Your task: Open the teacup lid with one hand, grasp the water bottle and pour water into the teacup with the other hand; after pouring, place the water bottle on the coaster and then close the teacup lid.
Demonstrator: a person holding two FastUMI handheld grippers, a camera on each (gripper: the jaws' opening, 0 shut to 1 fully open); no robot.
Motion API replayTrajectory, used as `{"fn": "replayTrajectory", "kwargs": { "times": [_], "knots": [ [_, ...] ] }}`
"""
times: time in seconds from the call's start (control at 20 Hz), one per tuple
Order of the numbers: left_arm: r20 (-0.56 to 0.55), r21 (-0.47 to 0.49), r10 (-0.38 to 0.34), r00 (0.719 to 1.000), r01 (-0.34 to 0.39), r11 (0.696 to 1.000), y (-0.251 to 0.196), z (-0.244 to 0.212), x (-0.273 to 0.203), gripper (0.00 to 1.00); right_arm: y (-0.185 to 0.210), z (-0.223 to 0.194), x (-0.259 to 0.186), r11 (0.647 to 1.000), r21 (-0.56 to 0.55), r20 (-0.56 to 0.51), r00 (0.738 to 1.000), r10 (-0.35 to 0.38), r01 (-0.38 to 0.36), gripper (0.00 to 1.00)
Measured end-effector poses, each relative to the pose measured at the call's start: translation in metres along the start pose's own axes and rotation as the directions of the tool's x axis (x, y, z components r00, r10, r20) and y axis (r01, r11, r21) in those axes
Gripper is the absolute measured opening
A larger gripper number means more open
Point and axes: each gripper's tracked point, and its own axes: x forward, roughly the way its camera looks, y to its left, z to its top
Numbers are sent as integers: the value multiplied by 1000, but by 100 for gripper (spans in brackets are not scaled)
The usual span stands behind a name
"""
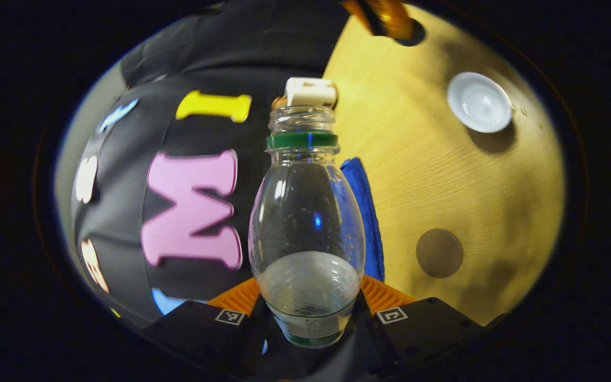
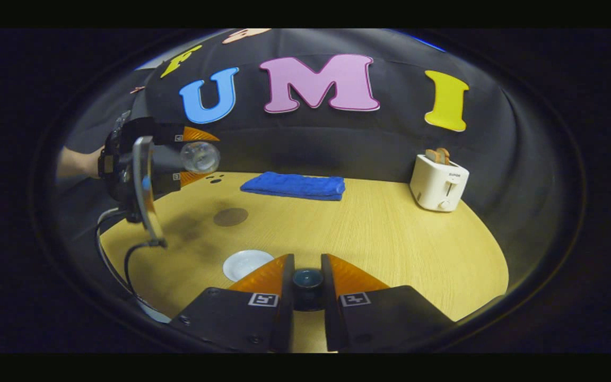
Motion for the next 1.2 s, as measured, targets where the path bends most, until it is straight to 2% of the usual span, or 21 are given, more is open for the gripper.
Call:
{"fn": "replayTrajectory", "kwargs": {
  "times": [0.05,0.1,0.15,0.25,0.4,0.45,0.6,0.65,0.8,0.85,0.9,0.95,1.1,1.2],
  "knots": [
    [-39,-116,-2,999,-3,993,3,-12,-2,75,2,6,1,1000,-5,3,1000,3,-3,28],
    [-76,-248,-4,997,-15,969,6,-21,-1,75,5,11,2,1000,-9,7,1000,8,-8,28],
    [-88,-352,-6,996,-26,935,7,-22,1,74,6,15,3,1000,-17,8,1000,9,-9,28],
    [-106,-541,-2,994,-56,839,13,-29,11,75,12,26,5,999,-34,24,1000,15,-14,28],
    [-93,-744,10,996,-76,664,2,-23,15,74,23,32,11,999,-36,38,999,29,-27,28],
    [-75,-804,7,997,-65,592,-6,-16,16,74,26,31,14,999,-31,40,999,29,-28,28],
    [-18,-940,-15,1000,-11,340,-31,1,25,75,33,27,26,1000,-8,61,998,19,-18,28],
    [-6,-960,-14,1000,-2,280,-38,5,32,75,37,22,31,1000,6,60,998,20,-20,28],
    [34,-989,-24,999,37,141,-53,12,46,75,46,11,46,999,41,66,998,23,-26,28],
    [53,-993,-13,998,54,101,-55,15,47,75,48,6,50,999,40,69,997,22,-24,28],
    [70,-995,-10,998,70,72,-59,17,48,70,50,2,55,999,37,69,997,19,-21,28],
    [77,-996,-14,997,78,52,-63,17,48,75,51,-2,59,999,37,67,998,17,-19,28],
    [79,-997,-56,995,80,16,-76,16,47,77,55,-5,64,998,63,74,997,14,-19,28],
    [77,-997,-42,996,78,15,-77,16,50,78,57,-4,65,998,66,79,997,14,-20,28]
  ]
}}
